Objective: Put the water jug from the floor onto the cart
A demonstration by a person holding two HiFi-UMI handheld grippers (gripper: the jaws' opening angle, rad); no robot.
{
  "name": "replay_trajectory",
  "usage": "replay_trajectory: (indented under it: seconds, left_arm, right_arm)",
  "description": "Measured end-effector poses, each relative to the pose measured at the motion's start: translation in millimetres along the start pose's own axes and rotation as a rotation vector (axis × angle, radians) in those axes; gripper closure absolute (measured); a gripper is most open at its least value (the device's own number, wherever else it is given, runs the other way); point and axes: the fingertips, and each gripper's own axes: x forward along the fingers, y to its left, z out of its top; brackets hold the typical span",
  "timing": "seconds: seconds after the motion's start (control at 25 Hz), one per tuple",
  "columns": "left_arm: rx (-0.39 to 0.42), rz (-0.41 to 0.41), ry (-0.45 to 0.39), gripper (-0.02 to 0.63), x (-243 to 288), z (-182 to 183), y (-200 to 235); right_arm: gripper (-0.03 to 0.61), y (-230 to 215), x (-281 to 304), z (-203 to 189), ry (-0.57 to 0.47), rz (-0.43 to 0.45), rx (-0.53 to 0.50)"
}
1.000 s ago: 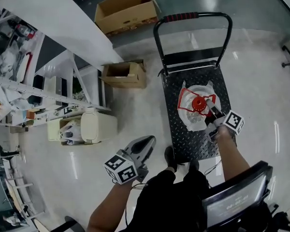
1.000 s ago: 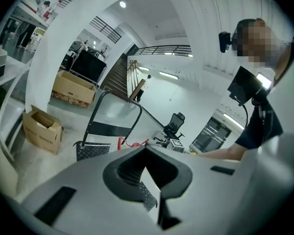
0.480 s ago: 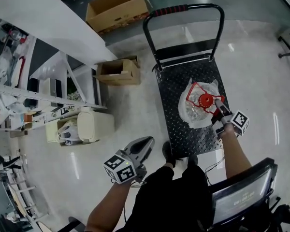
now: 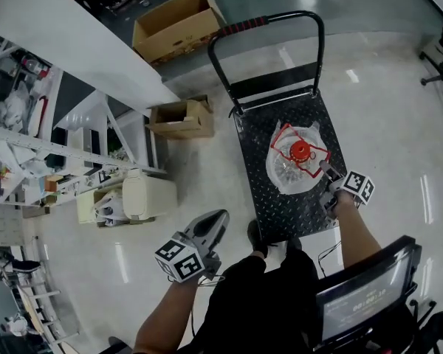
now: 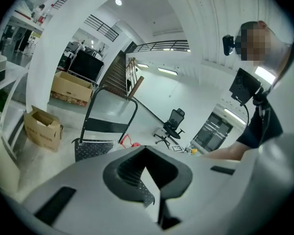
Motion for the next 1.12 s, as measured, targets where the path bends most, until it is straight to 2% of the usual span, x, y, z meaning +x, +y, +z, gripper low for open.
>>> replay_trajectory:
  seconds: [0.2, 0.32, 0.44, 0.48, 0.52, 0.56, 0.68, 0.84, 0.92, 1.04, 1.12]
  left_arm:
    - [0.027, 0.002, -0.073, 0.62, -3.4, 18.7, -35.6]
    - [0.066, -0.004, -0.108, 0.618, -4.8, 25.2, -64.3]
    - [0.081, -0.002, -0.153, 0.62, -10.4, 35.0, -87.5]
    - [0.087, -0.004, -0.165, 0.618, -13.7, 37.7, -95.2]
    - [0.099, -0.008, -0.173, 0.62, -17.5, 39.9, -103.3]
    - [0.12, -0.014, -0.176, 0.62, -21.7, 41.7, -111.6]
    - [0.209, -0.034, -0.185, 0.62, -38.4, 45.0, -135.2]
    - [0.219, 0.013, -0.168, 0.62, -69.4, 39.6, -146.0]
    - [0.228, -0.016, -0.17, 0.62, -90.8, 37.5, -155.0]
    - [0.267, -0.077, -0.295, 0.62, -143.2, 48.6, -173.2]
    - [0.229, -0.093, -0.383, 0.618, -179.9, 49.8, -174.4]
  right_arm:
    - [0.354, 27.3, -46.4, 21.4, 0.002, -0.025, -0.24]
    - [0.354, 67.1, -85.3, 37.1, -0.016, 0.029, -0.436]
    - [0.362, 128.0, -122.4, 47.8, -0.054, 0.126, -0.645]
    - [0.405, 150.1, -135.9, 46.6, -0.062, 0.168, -0.707]
    - [0.506, 171.7, -149.7, 42.8, -0.068, 0.211, -0.765]
    - [0.562, 192.1, -163.5, 36.9, -0.073, 0.25, -0.818]
    - [0.578, 239.6, -199.6, 12.2, -0.098, 0.307, -0.947]
    - [0.578, 282.1, -241.6, -27.4, -0.122, 0.254, -1.035]
    - [0.578, 302.5, -266.0, -55.7, -0.131, 0.252, -1.083]
    - [0.578, 324.0, -301.3, -96.7, -0.208, 0.197, -1.151]
    - [0.578, 333.4, -323.5, -122.0, -0.261, 0.163, -1.184]
